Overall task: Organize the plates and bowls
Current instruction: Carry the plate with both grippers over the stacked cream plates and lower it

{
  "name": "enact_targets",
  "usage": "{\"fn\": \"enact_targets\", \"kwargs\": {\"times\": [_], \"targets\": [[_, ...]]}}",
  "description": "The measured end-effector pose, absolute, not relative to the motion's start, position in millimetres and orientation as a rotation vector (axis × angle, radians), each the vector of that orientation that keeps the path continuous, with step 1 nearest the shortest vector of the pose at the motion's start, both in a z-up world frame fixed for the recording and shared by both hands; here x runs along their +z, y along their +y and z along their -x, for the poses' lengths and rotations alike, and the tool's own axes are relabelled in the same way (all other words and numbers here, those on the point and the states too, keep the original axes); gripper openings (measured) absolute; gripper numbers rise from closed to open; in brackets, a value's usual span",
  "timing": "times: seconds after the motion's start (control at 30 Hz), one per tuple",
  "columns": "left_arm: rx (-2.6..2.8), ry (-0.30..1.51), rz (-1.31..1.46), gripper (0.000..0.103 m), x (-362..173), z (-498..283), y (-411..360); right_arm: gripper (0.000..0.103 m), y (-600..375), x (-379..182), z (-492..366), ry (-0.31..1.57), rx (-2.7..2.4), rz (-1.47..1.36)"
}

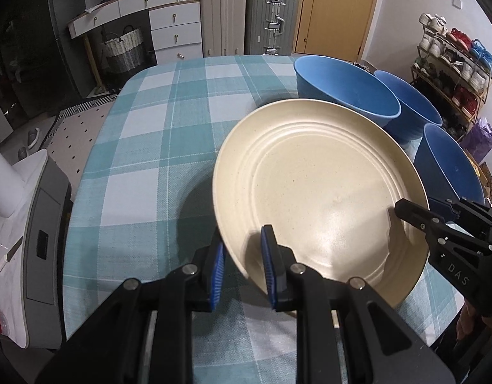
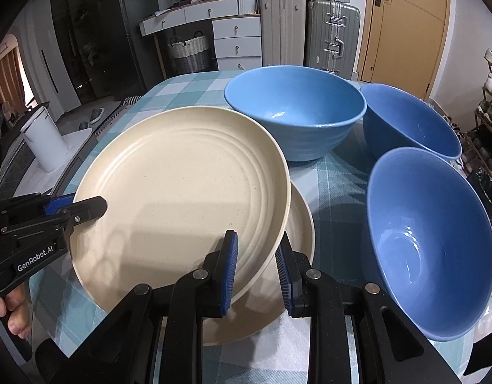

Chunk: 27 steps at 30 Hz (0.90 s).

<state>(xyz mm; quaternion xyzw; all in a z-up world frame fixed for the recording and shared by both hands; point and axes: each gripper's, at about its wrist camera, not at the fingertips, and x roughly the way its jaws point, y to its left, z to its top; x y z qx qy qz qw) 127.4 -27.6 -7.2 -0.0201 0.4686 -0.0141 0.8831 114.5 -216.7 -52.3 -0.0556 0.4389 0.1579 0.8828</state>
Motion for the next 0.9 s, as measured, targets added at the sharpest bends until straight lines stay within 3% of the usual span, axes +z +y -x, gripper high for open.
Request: {"fn": "enact_targets", "kwargs": {"times": [0.9], "targets": [[-0.044, 0.998, -0.009, 0.021, -24, -132, -50, 0.024, -223, -69, -114, 0.916, 0.257, 0.178]]}}
